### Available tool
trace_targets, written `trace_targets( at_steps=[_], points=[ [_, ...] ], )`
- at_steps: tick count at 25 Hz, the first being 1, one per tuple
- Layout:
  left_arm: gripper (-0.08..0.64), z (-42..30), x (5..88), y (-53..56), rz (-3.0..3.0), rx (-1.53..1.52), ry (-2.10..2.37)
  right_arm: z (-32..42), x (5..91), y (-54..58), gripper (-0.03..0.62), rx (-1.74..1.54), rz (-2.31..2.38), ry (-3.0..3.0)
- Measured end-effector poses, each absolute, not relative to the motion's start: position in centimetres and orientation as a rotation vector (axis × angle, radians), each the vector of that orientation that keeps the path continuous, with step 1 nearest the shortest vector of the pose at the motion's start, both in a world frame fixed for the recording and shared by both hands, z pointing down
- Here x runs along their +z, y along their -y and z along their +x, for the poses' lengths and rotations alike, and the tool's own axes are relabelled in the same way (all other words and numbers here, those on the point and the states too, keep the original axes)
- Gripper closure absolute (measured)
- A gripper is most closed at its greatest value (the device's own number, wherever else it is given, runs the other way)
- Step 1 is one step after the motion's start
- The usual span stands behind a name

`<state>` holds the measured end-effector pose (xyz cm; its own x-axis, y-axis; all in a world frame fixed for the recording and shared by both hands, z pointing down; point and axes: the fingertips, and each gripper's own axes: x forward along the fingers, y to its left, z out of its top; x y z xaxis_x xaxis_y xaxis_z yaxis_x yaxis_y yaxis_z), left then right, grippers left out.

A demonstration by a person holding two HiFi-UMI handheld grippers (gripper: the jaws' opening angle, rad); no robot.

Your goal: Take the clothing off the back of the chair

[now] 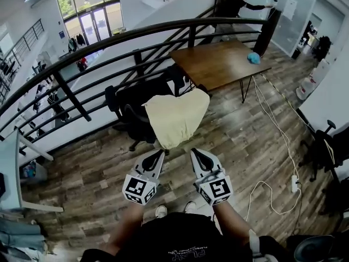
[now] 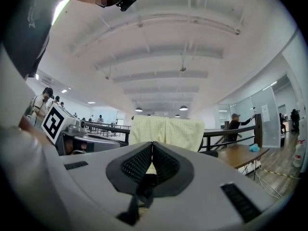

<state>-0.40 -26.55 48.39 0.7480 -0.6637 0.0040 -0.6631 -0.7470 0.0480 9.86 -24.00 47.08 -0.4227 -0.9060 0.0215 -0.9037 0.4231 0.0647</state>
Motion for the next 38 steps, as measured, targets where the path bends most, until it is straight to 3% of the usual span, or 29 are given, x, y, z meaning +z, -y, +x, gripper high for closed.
trace_targets(
  at_steps=[10, 33, 35, 38],
  points=[
    [0.546, -2.1, 47.9, 28.3, 2.78, 0.008, 1.389, 10.8, 46.4, 27.0, 0.572, -0.056, 1.528, 2.738],
    [0.546, -4.8, 46.8, 29.4, 2.773, -0.036, 1.438, 9.4, 45.5, 29.1, 0.564, -0.097, 1.567, 2.666],
    [0.546, -5.0, 46.8, 29.7, 2.76, -0.035, 1.455, 9.2, 45.2, 29.2, 0.528, -0.097, 1.561, 2.671],
    [0.546, -5.3, 47.0, 29.9, 2.739, -0.032, 1.469, 9.3, 45.1, 29.5, 0.401, -0.107, 1.579, 2.667]
  ],
)
